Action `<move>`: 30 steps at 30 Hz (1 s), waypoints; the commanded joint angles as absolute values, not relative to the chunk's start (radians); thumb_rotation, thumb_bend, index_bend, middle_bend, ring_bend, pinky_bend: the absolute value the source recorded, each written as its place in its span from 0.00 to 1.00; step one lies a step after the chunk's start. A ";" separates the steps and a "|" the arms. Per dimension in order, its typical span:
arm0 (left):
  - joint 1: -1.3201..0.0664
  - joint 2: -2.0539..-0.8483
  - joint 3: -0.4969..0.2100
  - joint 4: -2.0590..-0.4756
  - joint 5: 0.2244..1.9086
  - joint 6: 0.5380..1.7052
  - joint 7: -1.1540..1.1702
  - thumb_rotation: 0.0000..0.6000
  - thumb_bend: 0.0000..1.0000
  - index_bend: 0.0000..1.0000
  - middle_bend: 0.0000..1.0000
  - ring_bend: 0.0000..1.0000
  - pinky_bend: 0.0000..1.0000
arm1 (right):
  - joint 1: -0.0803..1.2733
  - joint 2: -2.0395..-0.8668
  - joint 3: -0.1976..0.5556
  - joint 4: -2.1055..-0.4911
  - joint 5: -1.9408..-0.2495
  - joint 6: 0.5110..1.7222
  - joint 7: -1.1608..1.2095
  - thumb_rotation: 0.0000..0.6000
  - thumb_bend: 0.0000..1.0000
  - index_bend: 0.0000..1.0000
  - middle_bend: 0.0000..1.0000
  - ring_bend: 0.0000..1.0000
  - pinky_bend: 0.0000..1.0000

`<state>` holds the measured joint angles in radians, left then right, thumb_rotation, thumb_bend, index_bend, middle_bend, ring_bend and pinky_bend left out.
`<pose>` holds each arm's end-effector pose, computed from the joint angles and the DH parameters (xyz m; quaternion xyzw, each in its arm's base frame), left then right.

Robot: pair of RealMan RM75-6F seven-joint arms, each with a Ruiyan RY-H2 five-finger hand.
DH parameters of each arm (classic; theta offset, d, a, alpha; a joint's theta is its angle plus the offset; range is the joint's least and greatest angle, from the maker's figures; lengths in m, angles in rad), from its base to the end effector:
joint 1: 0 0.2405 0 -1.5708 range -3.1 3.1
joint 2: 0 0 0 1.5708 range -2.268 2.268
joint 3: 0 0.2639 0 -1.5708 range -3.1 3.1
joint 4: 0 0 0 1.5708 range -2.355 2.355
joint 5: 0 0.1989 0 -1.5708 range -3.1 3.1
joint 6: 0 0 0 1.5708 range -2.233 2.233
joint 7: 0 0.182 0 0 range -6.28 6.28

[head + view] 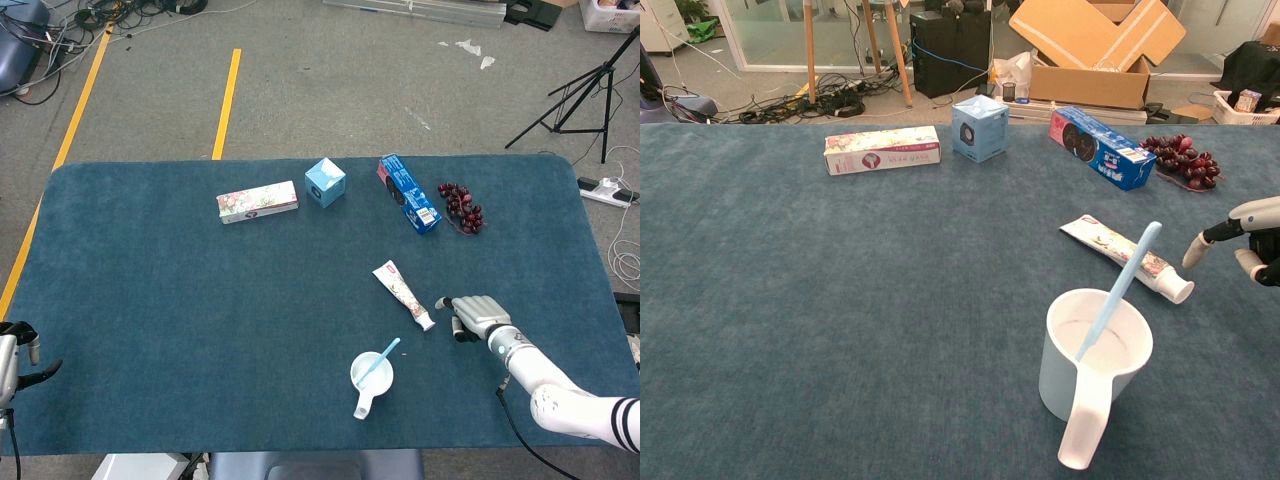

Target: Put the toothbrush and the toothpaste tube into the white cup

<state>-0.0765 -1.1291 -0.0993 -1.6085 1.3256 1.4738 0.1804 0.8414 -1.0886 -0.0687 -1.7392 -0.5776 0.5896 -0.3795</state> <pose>-0.3402 0.2231 0.1882 -0.5622 -0.3708 -0.3133 0.6695 -0.2598 -0.3363 0.0534 0.7275 -0.5499 0.1000 0.3979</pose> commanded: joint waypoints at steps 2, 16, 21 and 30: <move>-0.076 -1.128 -0.100 -1.609 1.326 1.474 0.178 1.00 0.00 0.79 0.51 0.38 0.37 | 0.851 -1.107 -0.070 -1.729 -0.598 0.566 -0.349 1.00 0.80 0.22 1.00 1.00 1.00; -0.076 -1.127 -0.099 -1.609 1.328 1.475 0.177 1.00 0.00 0.79 0.51 0.38 0.37 | 0.801 -1.154 0.017 -1.703 -0.809 0.445 -0.134 1.00 0.80 0.25 1.00 1.00 1.00; -0.075 -1.127 -0.100 -1.609 1.327 1.476 0.176 1.00 0.00 0.79 0.51 0.38 0.37 | 0.750 -1.164 0.073 -1.699 -0.934 0.436 -0.028 1.00 0.80 0.26 1.00 1.00 1.00; -0.075 -1.126 -0.099 -1.611 1.328 1.476 0.178 1.00 0.00 0.79 0.51 0.38 0.37 | 0.686 -1.130 0.135 -1.701 -1.133 0.416 0.143 1.00 0.80 0.30 1.00 0.98 1.00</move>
<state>-0.0747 -1.1263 -0.0990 -1.6110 1.3275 1.4763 0.1776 0.7048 -1.1500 0.1164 -1.6964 -1.0941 0.4207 0.1123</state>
